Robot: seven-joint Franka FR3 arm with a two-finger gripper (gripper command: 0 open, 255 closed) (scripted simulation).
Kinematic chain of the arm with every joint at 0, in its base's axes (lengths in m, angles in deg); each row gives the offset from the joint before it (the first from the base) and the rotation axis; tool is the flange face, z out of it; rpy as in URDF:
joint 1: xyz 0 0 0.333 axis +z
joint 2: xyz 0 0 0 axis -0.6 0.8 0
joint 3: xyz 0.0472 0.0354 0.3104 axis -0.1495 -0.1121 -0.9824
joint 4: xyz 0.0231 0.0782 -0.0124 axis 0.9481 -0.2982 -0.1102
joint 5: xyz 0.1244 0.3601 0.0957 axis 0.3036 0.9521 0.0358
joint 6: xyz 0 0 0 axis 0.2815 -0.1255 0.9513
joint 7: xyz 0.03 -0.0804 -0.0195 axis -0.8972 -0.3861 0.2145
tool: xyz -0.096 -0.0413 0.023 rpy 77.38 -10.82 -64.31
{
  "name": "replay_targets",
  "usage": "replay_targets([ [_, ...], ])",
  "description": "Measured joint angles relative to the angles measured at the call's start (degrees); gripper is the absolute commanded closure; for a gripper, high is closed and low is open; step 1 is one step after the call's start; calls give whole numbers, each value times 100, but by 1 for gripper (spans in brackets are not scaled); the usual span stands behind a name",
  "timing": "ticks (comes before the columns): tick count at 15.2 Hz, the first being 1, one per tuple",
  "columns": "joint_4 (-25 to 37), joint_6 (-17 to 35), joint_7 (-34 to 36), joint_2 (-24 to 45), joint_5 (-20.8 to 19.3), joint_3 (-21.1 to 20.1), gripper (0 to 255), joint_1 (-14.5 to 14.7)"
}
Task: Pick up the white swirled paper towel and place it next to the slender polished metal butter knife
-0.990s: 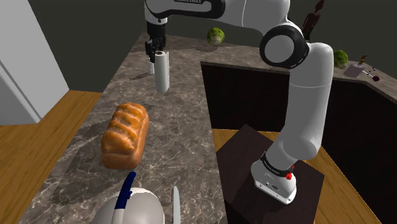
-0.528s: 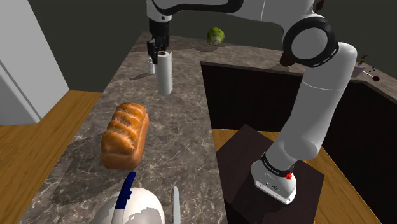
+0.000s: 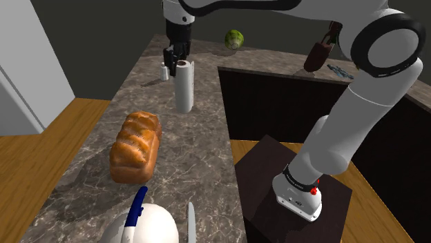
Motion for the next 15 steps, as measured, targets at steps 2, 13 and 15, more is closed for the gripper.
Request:
replay_targets([
  [2, -269, -35, 153, -300, 57, -81, 255, 81],
  [13, -1108, -552, 1088, -1670, 456, -628, 255, 578],
  [15, -1094, -702, 1281, -1811, 522, -748, 255, 666],
])
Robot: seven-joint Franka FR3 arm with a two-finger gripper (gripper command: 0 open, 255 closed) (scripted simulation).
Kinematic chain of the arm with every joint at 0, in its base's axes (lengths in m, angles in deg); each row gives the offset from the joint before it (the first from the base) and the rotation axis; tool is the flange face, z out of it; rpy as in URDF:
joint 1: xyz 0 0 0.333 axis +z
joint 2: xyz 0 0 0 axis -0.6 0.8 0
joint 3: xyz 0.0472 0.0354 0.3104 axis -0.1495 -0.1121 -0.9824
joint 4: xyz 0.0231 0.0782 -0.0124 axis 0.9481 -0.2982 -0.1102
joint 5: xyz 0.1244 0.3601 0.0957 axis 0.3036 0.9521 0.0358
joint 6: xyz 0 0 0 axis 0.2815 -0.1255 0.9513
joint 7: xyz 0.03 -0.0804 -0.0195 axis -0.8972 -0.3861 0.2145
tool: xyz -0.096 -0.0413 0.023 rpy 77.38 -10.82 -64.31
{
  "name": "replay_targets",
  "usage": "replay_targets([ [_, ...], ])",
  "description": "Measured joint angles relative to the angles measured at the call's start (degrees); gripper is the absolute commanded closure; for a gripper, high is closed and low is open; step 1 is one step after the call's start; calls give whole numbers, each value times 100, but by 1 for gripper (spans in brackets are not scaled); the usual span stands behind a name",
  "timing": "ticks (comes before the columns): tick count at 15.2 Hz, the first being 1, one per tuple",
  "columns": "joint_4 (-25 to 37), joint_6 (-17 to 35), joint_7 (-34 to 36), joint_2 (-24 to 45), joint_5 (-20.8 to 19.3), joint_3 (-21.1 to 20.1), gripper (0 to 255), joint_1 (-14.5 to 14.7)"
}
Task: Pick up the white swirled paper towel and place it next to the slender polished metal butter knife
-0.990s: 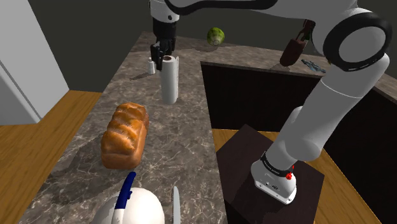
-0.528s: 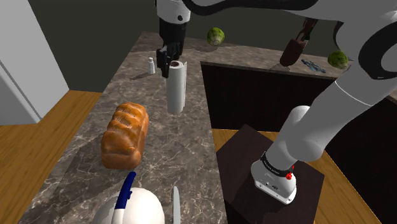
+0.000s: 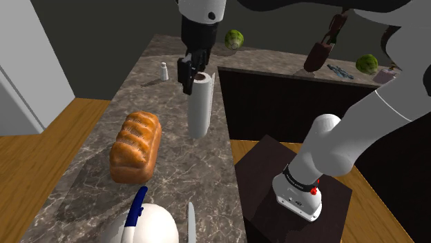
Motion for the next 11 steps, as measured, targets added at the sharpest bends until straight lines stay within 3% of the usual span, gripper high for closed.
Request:
replay_targets([
  [11, 138, -679, 1216, -602, 438, -789, 255, 488],
])
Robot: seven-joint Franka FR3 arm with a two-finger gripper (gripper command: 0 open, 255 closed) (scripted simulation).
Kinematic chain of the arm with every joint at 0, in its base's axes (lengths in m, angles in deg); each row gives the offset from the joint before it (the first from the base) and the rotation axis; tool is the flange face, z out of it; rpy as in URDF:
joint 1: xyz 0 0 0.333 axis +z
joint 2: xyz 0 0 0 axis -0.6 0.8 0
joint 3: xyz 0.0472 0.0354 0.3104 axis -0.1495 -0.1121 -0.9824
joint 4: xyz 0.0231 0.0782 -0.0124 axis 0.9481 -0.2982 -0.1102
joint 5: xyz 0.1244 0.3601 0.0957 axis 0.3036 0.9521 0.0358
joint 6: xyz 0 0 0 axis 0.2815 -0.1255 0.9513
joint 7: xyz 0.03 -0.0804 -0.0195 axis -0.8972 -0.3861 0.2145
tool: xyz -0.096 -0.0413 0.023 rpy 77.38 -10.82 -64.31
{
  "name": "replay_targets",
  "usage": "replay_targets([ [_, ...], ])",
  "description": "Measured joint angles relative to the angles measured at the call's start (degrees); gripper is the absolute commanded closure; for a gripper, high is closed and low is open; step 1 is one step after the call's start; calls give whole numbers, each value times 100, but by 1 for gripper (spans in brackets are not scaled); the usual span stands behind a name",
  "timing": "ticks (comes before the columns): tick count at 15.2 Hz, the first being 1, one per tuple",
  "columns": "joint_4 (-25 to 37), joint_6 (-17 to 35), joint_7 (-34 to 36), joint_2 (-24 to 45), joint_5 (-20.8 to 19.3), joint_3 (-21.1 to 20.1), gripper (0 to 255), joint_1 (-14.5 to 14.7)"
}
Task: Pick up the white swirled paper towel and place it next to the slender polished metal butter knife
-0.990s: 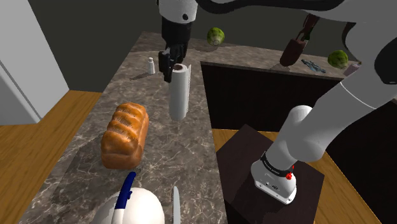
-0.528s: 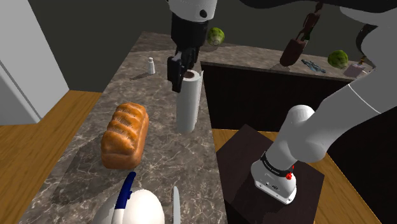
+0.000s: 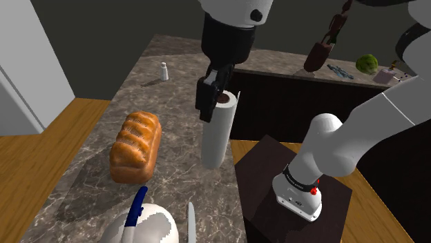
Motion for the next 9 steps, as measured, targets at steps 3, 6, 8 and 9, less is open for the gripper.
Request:
replay_targets([
  [3, 244, -247, 390, -28, 98, -264, 255, 110],
  [6, 517, -446, 799, 18, 174, -560, 255, 198],
  [8, 707, -604, 1101, 25, 239, -767, 255, 265],
  [9, 844, -686, 1243, 72, 248, -875, 255, 283],
])
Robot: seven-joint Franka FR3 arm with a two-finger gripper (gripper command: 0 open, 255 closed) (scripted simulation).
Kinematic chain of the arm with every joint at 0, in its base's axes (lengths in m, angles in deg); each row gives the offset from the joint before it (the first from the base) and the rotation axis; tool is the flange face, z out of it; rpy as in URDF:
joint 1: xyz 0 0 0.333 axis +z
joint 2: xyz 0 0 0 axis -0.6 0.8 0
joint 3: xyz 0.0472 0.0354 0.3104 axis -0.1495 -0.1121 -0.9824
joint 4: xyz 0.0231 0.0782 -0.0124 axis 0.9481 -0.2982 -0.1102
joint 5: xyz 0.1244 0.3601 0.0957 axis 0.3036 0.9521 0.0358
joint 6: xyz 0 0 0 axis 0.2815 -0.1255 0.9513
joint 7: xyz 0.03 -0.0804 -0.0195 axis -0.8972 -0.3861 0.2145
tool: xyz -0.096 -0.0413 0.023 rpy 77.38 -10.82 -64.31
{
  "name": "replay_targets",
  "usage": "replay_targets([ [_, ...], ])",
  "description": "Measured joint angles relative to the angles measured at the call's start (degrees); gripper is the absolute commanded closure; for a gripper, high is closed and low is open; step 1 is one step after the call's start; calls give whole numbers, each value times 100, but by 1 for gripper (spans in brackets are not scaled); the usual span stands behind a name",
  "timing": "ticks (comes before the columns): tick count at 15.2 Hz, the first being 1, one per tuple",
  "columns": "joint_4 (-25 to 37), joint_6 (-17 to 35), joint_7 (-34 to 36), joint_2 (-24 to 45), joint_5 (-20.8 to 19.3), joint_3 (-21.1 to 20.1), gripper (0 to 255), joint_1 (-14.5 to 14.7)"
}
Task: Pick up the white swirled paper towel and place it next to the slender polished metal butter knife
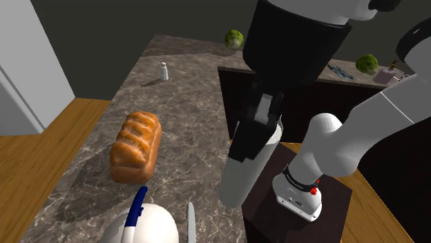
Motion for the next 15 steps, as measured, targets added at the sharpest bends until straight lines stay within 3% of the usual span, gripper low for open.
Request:
replay_targets([
  [7, 1000, -467, 1197, 521, -64, -993, 255, 96],
  [11, 1776, -747, 2103, 1167, -416, -1869, 255, 126],
  [13, 2157, -867, 2684, 1662, -797, -2444, 255, 228],
  [14, 2577, -1068, 3137, 2224, -1234, -2894, 255, 493],
  [15, 2721, -1119, 3438, 2465, -1492, -3041, 255, 646],
])
